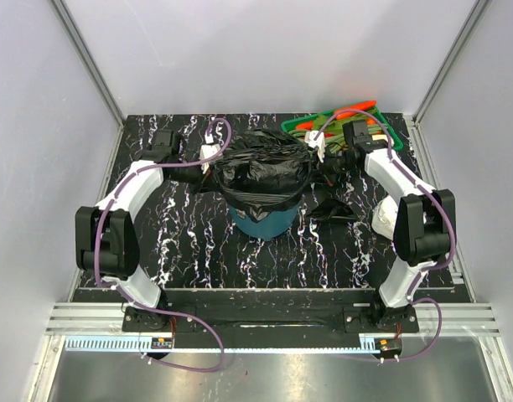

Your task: Put the trash bags into the trash bin

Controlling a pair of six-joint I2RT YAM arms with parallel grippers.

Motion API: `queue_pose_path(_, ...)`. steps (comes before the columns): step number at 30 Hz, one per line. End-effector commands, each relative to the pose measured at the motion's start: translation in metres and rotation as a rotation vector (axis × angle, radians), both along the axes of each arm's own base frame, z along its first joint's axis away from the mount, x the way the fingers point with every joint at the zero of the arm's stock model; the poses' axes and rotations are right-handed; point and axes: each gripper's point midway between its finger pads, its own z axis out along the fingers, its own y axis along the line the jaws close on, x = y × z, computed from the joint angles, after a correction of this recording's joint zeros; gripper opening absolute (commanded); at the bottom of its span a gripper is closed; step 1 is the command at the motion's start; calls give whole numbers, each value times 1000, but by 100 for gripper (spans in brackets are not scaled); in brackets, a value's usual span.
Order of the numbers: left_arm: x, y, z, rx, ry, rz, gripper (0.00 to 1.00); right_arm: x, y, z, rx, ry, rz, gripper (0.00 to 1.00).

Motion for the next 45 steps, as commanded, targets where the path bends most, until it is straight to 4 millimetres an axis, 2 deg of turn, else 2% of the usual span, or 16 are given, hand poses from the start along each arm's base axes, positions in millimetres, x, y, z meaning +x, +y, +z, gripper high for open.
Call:
queue_pose_path(1, 0, 3, 13, 4, -56, 7, 0, -5, -3, 15, -10, -19, -23, 0)
queue_pose_path(5, -11, -2, 31, -25, -65, -29, 0, -18, -4, 19, -18, 13, 7, 0)
queue_pose_path(12, -31, 3, 27, -9, -64, -58, 0, -27, -16, 17, -87, 3, 5, 0)
queue_pose_path(19, -36, 7, 40, 1, -100, -47, 0, -17, -28, 24, -153, -46, -48, 0)
queue_pose_path(26, -23, 17, 18, 45, -94, -4, 0, 3, -35, 14, -172, -67, -98, 0)
queue_pose_path(30, -15, 25, -8, 84, -67, 29, 0, 6, -33, 7, -161, -61, -99, 0)
queue_pose_path(35, -9, 30, -38, 122, -23, 48, 0, 1, -35, -9, -171, -28, -99, 0)
queue_pose_path(45, -12, 31, -49, 127, -15, 55, 0, -12, -38, -28, -177, 11, -112, 0)
